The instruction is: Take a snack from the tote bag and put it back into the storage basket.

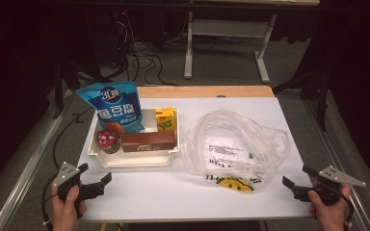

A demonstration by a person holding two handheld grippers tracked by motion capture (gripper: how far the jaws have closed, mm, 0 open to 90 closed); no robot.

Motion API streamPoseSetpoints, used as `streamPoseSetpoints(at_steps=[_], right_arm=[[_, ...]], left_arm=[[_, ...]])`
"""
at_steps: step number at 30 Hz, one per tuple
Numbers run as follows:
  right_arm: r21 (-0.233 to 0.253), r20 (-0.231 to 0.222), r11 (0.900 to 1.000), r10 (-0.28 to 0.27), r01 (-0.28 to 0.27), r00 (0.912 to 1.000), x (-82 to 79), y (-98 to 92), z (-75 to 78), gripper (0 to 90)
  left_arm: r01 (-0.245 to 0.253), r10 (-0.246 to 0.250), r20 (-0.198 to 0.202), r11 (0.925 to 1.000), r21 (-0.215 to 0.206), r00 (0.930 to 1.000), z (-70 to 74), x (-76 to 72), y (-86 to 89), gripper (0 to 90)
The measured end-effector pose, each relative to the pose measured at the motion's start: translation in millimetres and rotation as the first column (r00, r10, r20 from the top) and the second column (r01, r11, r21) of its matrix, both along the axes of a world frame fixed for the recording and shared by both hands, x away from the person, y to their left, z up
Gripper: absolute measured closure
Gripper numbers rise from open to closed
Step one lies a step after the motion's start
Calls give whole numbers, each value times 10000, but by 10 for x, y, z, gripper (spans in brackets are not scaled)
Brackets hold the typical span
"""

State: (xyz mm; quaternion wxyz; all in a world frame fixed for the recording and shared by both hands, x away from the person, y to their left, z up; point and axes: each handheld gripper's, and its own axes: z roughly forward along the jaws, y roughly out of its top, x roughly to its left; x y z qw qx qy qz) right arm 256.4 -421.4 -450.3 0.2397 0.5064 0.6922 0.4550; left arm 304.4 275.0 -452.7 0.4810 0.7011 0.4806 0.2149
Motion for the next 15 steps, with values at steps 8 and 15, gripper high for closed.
streamPoseSetpoints(at_steps=[8, 15], right_arm=[[-91, -46, 10000, -18, 18, 10000, 15, 27, -16, 22], [-109, -33, 9999, -31, 31, 10000, 15, 20, -17, 23]], left_arm=[[-3, 3, 15, 10000, 41, 10000, -2, 0, -4, 16], [25, -25, -17, 10000, 71, 10000, -7, 4, -5, 16]])
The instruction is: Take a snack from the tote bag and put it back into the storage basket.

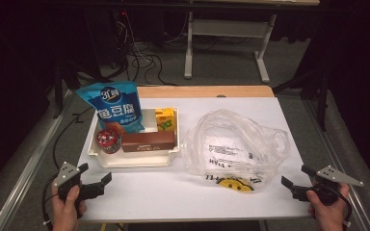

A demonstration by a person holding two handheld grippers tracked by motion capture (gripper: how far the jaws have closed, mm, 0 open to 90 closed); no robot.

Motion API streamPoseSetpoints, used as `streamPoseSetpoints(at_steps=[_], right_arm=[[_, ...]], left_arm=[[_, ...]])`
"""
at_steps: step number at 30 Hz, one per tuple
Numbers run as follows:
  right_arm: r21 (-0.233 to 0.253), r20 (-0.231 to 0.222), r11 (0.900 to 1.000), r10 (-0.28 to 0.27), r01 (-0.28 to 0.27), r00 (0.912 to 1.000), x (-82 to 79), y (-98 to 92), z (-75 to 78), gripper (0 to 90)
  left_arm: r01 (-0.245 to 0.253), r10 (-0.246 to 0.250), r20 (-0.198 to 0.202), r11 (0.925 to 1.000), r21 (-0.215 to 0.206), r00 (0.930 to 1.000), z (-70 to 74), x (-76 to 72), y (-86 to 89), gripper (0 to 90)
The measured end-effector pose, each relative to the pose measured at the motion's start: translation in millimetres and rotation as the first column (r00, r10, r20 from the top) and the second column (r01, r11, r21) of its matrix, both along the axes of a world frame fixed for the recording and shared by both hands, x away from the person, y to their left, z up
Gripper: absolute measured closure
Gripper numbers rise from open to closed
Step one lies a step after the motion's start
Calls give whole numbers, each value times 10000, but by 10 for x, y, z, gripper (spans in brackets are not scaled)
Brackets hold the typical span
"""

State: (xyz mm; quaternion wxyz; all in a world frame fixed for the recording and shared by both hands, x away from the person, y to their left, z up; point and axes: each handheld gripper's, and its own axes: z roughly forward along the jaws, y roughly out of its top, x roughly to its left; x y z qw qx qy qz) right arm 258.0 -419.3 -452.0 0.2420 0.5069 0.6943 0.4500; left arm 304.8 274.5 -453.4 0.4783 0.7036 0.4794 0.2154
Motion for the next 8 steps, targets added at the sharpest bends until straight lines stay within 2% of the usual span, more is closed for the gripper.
streamPoseSetpoints(at_steps=[8], right_arm=[[7, -44, 10000, -36, 36, 10000, 4, 5, 0, 22]], left_arm=[[40, -40, 17, 10000, 38, 10000, -2, 2, -10, 16]])
